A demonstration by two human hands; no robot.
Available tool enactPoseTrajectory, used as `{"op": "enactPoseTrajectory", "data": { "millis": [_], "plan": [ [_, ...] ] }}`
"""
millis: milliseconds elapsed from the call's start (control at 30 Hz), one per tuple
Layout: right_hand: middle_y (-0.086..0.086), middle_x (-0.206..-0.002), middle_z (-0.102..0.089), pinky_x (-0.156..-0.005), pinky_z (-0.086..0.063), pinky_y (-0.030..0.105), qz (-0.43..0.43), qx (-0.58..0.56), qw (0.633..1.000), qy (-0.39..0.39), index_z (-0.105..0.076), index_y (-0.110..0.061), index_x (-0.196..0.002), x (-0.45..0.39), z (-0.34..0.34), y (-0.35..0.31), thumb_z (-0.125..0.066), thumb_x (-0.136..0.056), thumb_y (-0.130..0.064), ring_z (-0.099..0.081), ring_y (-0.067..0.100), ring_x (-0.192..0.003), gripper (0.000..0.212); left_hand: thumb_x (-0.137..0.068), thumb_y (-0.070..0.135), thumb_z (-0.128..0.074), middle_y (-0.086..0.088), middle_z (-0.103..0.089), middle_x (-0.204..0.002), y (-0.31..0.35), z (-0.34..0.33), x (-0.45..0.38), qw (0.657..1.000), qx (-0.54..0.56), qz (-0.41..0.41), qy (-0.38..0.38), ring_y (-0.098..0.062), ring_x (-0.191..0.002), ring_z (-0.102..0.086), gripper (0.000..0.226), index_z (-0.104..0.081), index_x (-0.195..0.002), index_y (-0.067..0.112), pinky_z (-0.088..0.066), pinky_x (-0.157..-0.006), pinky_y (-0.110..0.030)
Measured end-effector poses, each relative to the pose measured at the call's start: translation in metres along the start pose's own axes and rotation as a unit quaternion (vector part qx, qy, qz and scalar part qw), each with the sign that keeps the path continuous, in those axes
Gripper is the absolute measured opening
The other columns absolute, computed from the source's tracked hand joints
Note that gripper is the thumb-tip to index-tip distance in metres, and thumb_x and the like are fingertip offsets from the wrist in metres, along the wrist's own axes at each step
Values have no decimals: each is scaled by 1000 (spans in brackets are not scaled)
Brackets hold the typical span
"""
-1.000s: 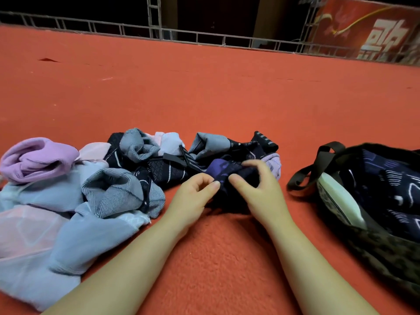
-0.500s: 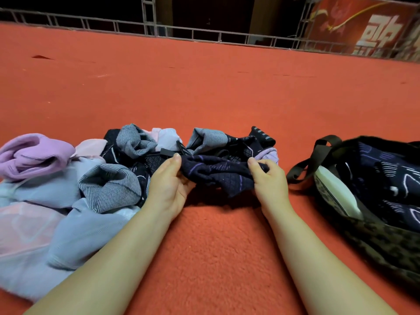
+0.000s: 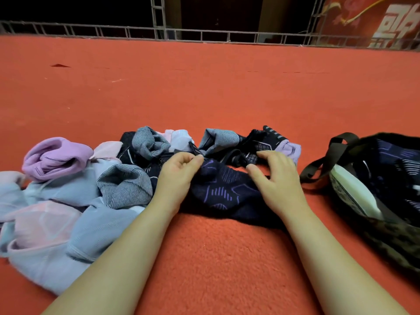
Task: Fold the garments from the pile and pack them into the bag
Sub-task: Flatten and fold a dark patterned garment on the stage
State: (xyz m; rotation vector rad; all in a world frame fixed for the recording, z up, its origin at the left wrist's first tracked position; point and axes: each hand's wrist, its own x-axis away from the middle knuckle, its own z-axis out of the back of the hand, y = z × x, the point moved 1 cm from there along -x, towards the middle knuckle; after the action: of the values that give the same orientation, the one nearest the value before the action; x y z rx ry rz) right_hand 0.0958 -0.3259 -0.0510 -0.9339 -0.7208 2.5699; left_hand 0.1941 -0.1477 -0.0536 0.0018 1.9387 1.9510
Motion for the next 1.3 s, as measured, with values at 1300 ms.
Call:
{"op": "enactPoseTrajectory", "data": {
  "millis": [1300],
  "plan": [
    [14, -94, -72, -79, -57, 37, -262, -591, 732, -213, -71, -9, -97, 6, 7, 11, -58, -80, -25, -70, 25, -80, 27, -90, -1, -55, 5, -55, -57, 0, -6, 7, 979, 126, 126, -98, -1, -46, -51, 17, -56, -78, 11, -47, -47, -17]
  ]
}}
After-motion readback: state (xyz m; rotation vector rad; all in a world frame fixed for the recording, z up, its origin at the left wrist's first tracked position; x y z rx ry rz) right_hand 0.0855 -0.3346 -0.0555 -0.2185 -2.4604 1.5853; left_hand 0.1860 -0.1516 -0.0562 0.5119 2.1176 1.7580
